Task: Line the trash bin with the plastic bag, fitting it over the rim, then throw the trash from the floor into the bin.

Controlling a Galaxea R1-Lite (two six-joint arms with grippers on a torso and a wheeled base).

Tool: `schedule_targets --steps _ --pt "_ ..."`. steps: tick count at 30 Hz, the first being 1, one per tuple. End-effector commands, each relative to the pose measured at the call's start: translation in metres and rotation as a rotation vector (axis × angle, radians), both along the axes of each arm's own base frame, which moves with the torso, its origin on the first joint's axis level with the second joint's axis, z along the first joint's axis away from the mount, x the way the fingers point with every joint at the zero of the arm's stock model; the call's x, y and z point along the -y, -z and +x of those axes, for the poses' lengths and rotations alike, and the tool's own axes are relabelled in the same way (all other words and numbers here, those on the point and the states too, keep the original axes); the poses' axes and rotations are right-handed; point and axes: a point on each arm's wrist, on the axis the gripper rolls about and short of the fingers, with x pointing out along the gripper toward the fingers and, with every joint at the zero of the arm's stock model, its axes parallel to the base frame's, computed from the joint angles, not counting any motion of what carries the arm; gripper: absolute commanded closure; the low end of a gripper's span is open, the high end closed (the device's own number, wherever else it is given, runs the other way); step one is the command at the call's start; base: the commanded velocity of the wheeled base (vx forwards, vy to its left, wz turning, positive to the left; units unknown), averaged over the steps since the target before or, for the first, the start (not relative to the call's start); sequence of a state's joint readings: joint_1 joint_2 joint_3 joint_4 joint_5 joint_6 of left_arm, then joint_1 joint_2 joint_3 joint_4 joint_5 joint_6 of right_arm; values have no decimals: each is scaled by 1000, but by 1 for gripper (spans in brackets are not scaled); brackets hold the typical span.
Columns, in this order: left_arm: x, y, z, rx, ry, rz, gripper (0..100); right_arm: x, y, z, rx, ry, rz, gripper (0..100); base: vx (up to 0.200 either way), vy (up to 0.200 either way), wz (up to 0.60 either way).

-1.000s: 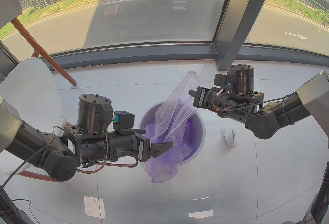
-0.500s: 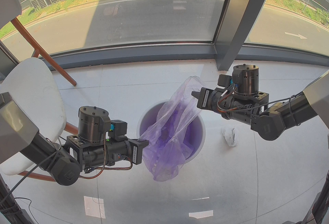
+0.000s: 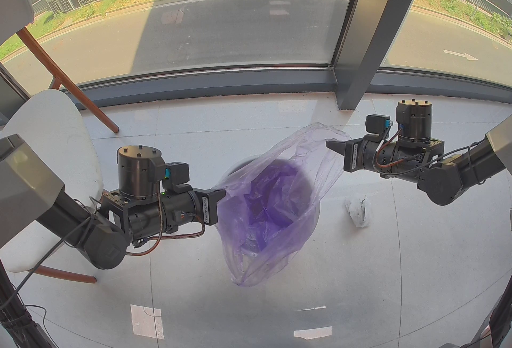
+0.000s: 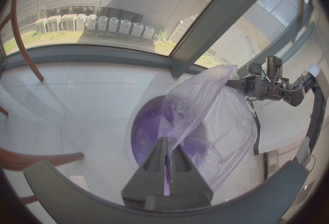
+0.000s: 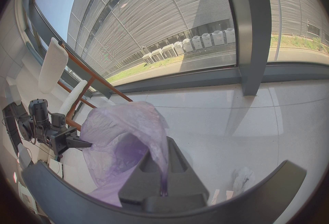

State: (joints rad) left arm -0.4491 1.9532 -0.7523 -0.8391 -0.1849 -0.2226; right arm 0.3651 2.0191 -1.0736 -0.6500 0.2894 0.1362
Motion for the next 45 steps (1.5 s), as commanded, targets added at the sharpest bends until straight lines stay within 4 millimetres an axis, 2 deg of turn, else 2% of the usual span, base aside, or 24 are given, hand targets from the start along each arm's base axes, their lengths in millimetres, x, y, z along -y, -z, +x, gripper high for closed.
schedule_targets --steps 1,4,11,15,22,25,28,35,36,38,42,45 --pt "9 -28 8 -25 -16 -46 100 15 -6 11 37 17 -3 100 0 0 0" --pt "9 -33 12 -48 -18 -35 100 15 -5 12 33 18 -1 100 0 0 0" --pt "12 -48 20 -4 -11 -55 100 14 12 -3 -34 5 -26 100 114 0 0" --pt "13 -45 17 -51 -7 -30 100 15 16 -8 -52 3 -33 100 200 0 0" --pt "12 -51 14 -36 -13 -34 100 18 24 -14 -86 4 -46 100 200 0 0" --pt "11 -50 14 -40 -19 -31 100 19 29 -17 -105 2 -52 100 200 200 0" --pt "10 -42 10 -73 -25 -14 100 24 37 -30 -140 -5 -76 100 200 200 0" --pt "11 -24 8 -102 -136 55 100 28 63 -40 -229 -7 -113 100 86 86 0" --pt "13 -15 8 -127 -150 70 100 29 75 -42 -263 -7 -126 100 0 0 0" --pt "14 -5 7 -165 -159 69 100 29 84 -42 -264 -7 -127 100 0 0 0" --pt "29 -3 -1 -195 -134 34 100 34 108 -36 -241 10 -115 100 0 0 0" --pt "43 1 -8 -225 -111 11 100 38 113 -37 -216 18 -105 100 0 0 0"
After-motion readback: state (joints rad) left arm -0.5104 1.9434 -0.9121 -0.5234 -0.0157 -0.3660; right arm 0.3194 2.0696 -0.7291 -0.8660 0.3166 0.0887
